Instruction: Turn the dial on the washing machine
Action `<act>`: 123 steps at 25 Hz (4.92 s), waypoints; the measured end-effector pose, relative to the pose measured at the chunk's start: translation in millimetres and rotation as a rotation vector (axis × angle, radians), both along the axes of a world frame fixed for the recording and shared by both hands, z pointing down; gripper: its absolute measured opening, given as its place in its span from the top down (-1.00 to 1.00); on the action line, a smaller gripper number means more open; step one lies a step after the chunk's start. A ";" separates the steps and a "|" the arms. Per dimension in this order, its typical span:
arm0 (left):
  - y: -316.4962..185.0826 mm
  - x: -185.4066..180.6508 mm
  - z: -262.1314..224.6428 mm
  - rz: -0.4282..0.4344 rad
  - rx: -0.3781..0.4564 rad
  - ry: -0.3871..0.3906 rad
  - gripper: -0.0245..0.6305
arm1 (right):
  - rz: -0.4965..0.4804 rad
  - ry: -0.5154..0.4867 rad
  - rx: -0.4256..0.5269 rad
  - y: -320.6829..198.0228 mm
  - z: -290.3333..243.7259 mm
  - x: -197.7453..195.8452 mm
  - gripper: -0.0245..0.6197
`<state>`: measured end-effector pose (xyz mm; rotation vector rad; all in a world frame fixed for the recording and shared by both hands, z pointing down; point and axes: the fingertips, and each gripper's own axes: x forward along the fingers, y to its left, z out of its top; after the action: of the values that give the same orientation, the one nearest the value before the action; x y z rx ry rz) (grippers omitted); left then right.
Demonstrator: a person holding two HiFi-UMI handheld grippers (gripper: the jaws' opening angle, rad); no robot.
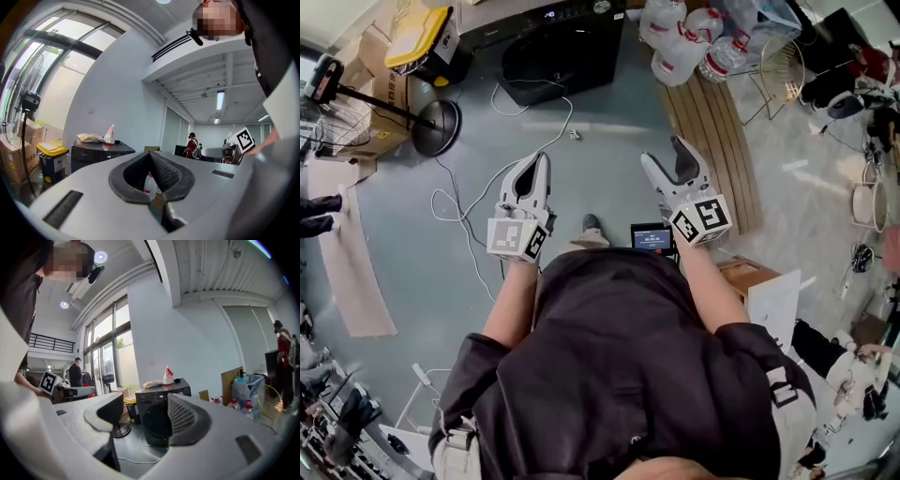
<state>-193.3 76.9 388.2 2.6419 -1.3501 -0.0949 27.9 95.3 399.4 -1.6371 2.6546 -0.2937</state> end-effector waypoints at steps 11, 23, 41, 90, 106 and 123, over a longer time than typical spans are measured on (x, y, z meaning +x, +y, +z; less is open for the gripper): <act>-113.4 21.5 19.5 0.035 -0.027 0.006 0.94 | 0.067 -0.101 -0.029 -106.9 6.0 33.4 0.00; -268.6 58.6 10.9 -0.079 -0.042 -0.053 0.94 | -0.084 -0.204 -0.087 -298.8 19.9 65.4 0.00; -386.5 74.8 39.9 -0.237 -0.102 -0.063 0.94 | -0.216 0.003 -0.144 -491.6 101.8 48.5 0.00; -405.4 94.3 98.2 -0.102 -0.231 -0.008 0.94 | 0.164 -1.365 -0.653 -605.5 246.1 25.2 0.07; -400.1 85.8 98.2 -0.115 -0.241 -0.004 0.94 | 0.150 -0.845 -0.595 -607.0 235.0 20.4 0.07; -394.9 87.3 101.8 -0.113 -0.260 0.001 0.94 | 0.121 -0.453 -0.533 -607.7 232.2 16.1 0.07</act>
<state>-105.9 -318.1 489.9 2.3529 -1.4053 0.0610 43.9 -512.4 631.7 -1.5746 2.2327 -1.2842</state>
